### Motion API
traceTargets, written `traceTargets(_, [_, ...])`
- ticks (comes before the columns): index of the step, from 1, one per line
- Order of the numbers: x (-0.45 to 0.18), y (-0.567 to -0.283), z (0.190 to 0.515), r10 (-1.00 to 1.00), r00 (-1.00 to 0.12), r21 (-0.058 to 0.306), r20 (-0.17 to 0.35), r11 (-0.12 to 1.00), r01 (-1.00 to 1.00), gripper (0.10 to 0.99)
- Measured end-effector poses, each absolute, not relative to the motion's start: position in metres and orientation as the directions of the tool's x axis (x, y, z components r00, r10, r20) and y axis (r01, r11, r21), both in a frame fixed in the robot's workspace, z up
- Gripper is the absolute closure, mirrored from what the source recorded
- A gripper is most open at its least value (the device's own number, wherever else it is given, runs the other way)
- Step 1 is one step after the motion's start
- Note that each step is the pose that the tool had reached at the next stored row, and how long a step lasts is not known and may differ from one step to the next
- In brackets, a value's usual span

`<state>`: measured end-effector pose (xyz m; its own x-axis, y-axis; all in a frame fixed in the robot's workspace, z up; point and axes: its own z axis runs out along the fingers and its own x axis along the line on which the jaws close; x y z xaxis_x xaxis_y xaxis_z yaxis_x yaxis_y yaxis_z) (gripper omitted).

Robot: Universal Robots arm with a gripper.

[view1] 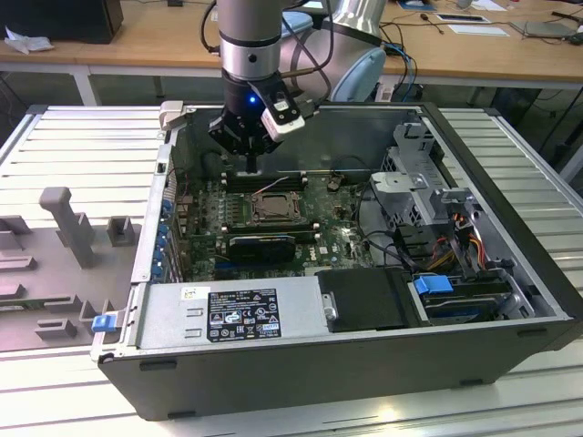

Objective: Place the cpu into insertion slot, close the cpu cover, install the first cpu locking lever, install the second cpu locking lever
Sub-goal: 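Install the first cpu locking lever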

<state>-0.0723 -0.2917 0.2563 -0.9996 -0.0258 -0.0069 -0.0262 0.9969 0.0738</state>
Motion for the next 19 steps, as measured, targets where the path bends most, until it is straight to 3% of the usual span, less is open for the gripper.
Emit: traceTargets(19, [-0.047, -0.291, 0.232, -0.025, -0.999, 0.078, -0.019, 0.997, -0.027, 0.98])
